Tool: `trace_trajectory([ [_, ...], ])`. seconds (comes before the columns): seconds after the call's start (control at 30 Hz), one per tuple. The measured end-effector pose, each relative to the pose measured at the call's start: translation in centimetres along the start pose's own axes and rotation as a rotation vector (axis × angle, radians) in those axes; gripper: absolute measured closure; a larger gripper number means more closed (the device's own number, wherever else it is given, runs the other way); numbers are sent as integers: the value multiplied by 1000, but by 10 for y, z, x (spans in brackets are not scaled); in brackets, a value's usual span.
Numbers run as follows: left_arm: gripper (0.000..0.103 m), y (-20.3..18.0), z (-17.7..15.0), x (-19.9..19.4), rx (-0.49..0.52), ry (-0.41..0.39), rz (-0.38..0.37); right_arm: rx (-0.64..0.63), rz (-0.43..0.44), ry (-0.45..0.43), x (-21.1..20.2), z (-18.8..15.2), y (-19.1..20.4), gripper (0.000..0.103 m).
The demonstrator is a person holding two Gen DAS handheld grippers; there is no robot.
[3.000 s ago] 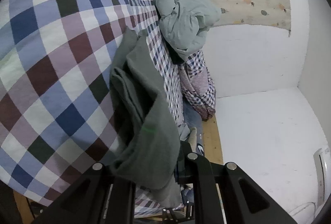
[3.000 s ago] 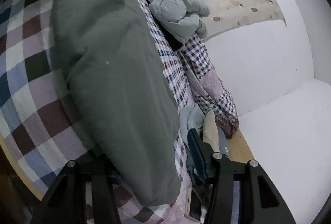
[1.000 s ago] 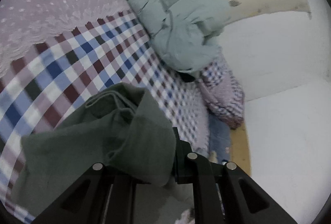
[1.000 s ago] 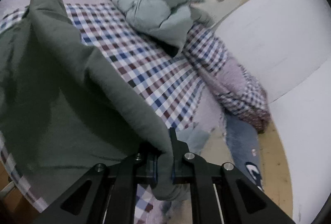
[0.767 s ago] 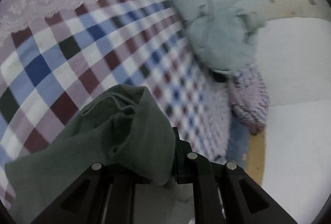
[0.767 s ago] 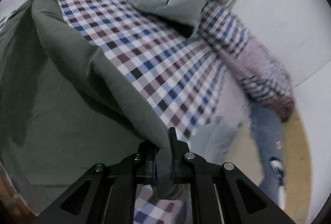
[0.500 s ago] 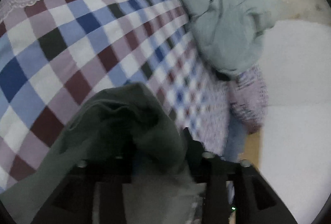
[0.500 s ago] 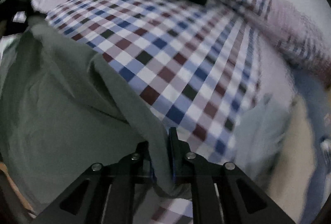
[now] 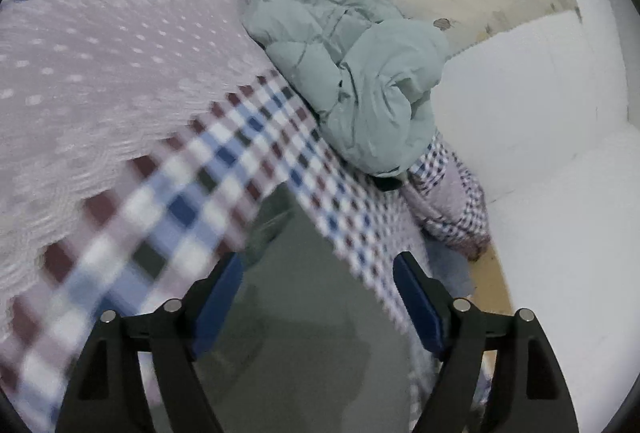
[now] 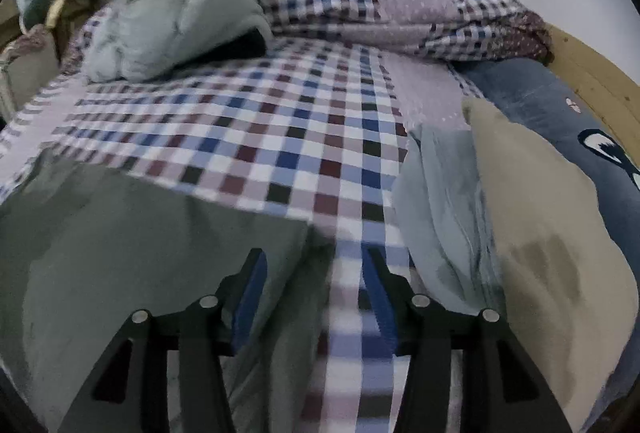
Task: Fold clothes
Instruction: 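Lower the T-shirt onto the sheet and open both grippers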
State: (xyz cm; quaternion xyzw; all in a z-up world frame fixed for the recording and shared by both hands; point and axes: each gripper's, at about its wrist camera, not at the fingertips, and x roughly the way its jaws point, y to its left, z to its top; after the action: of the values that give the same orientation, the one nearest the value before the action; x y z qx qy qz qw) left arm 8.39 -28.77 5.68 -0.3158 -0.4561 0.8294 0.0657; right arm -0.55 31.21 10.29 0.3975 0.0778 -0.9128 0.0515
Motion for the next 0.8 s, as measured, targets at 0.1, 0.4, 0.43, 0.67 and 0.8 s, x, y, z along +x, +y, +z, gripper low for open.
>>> trace_trajectory([
  [0.1, 19, 14, -29, -29, 20, -34, 24, 88, 0, -56, -35, -25, -12, 29],
  [0.4, 18, 46, -81, -82, 11, -117, 37, 325, 22, -118, -86, -87, -13, 27],
  [0.43, 18, 53, -85, -86, -13, -118, 29, 319, 34, -134, -89, -88, -6, 27],
  [0.67, 18, 87, -101, -92, -115, -102, 35, 276, 141, -182, -78, -86, 57, 27],
  [0.8, 18, 104, -116, -91, -179, -83, -7, 190, 182, -194, -75, -83, 93, 27],
])
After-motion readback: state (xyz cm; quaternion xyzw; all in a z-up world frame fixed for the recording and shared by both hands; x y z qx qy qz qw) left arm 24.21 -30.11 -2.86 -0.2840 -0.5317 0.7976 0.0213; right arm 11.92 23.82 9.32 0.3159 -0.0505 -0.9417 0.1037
